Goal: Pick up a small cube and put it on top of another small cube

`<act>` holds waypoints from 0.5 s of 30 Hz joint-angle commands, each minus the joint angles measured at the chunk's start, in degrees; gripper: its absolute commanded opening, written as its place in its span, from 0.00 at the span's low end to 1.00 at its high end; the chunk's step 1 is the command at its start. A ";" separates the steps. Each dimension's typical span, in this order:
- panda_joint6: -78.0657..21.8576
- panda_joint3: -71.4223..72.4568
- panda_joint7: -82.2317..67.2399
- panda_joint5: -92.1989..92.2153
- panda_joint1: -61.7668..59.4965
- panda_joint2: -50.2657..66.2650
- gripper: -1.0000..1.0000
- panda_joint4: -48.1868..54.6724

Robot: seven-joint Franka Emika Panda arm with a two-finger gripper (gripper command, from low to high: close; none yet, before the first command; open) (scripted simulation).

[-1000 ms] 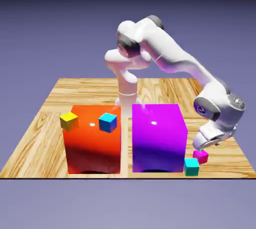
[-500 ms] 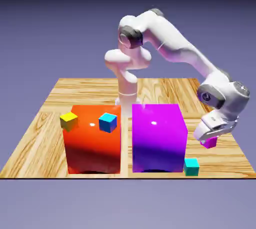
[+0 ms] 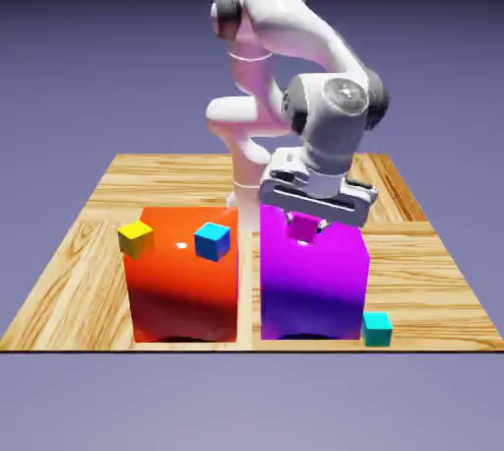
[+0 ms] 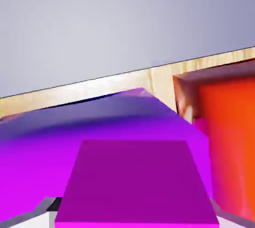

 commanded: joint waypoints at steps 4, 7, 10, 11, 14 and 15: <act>-3.20 -6.25 1.32 9.58 -7.74 -0.49 0.00 1.01; -2.14 -7.82 1.21 11.17 -8.19 -2.00 0.00 -0.96; 4.03 -7.50 0.73 11.49 -7.77 -2.09 0.00 -7.19; 5.82 -7.41 0.59 11.58 -7.64 -2.11 0.00 -9.00; 3.77 -7.51 0.75 11.48 -7.79 -2.08 1.00 -6.93; 1.72 -7.62 0.91 11.37 -7.93 -2.06 1.00 -4.86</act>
